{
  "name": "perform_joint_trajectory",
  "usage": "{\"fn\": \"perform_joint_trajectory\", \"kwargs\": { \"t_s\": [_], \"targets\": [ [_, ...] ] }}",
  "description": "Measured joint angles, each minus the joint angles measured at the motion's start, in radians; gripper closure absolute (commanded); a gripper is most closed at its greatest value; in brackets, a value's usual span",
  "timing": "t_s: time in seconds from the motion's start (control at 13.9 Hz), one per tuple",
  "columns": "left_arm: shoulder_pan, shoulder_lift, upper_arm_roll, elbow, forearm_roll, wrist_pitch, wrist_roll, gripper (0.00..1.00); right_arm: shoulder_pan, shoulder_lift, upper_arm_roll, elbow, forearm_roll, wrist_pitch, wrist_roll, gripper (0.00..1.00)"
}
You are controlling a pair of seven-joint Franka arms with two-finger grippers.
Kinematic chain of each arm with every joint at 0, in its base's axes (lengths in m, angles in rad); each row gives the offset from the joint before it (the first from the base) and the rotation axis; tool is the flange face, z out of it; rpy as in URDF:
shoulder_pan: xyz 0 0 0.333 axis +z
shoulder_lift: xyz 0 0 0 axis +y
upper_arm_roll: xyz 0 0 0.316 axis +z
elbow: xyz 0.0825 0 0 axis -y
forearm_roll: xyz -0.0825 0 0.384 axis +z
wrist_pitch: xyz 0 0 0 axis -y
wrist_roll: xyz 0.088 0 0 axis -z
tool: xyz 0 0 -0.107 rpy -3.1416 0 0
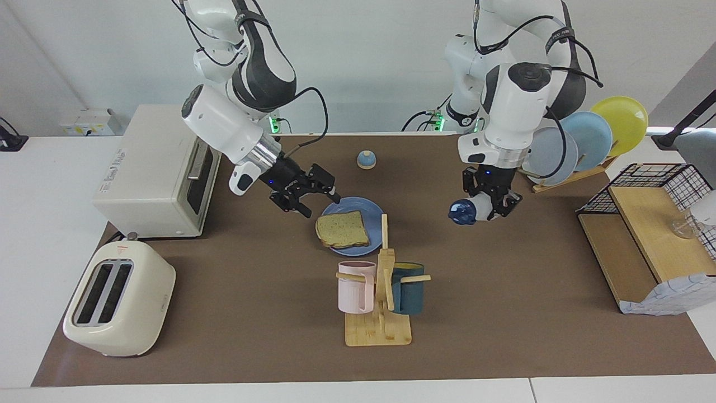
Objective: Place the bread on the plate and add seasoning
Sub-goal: 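Carry the bottle with the left gripper while the right gripper reaches the cap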
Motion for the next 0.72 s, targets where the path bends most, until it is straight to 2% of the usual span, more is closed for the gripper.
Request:
{"fn": "perform_joint_trajectory", "kwargs": {
  "t_s": [0.14,0.29,0.65,0.72],
  "targets": [
    [-0.028,-0.003,-0.004,0.000,0.004,-0.010,0.008,1.00,0.003,-0.004,0.001,0.056,-0.028,-0.072,0.120,0.12],
    [-0.060,-0.025,-0.007,-0.009,0.004,-0.029,0.019,1.00,0.033,-0.030,0.006,0.077,-0.046,-0.092,0.236,0.27],
    [-0.118,-0.173,-0.018,-0.135,-0.002,-0.043,0.039,1.00,0.144,-0.051,0.010,0.081,-0.061,-0.033,0.374,0.29],
    [-0.120,-0.205,-0.019,-0.169,-0.016,-0.038,0.041,1.00,0.154,-0.051,0.011,0.081,-0.061,-0.018,0.393,0.32]
  ]
}}
